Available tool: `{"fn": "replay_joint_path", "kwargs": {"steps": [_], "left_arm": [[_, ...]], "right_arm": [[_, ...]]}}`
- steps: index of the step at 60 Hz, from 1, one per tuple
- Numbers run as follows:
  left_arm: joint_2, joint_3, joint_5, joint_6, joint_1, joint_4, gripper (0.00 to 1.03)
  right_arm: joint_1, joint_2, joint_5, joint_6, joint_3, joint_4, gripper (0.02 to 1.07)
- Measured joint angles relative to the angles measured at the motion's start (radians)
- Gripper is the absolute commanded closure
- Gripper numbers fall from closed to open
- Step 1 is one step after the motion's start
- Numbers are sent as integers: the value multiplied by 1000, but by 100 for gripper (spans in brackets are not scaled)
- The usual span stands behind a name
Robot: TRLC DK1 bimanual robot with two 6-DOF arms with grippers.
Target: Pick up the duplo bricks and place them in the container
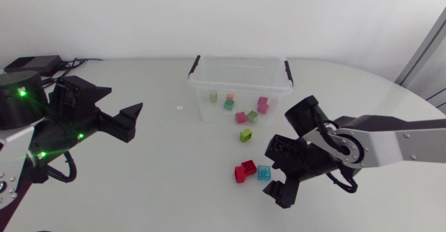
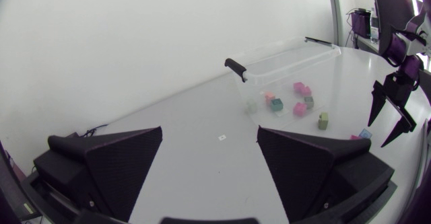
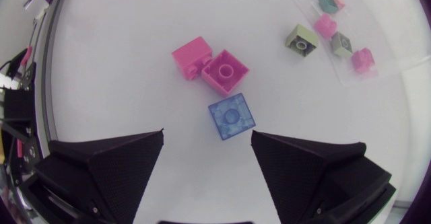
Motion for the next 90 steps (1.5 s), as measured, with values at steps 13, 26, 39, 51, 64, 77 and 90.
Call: {"fn": "replay_joint_path", "kwargs": {"steps": [13,26,39,51,64,77,90], "left_arm": [[-5,-12,1,15,18,0,5],[-5,-18,8,23,26,1,5],[-1,-31,11,37,32,13,5],[3,-36,11,41,34,19,5],[-27,-77,11,41,47,43,5],[-81,-117,11,41,105,48,5],[-153,-154,11,99,174,71,5]], "right_arm": [[11,63,39,-173,60,-20,7],[11,150,80,-277,119,-30,7],[11,233,86,-305,187,-47,44],[11,237,76,-309,190,-93,82],[-35,106,16,-304,189,-177,82],[-101,-36,-37,-248,261,-210,82],[-138,-51,-50,-128,370,-113,82]]}}
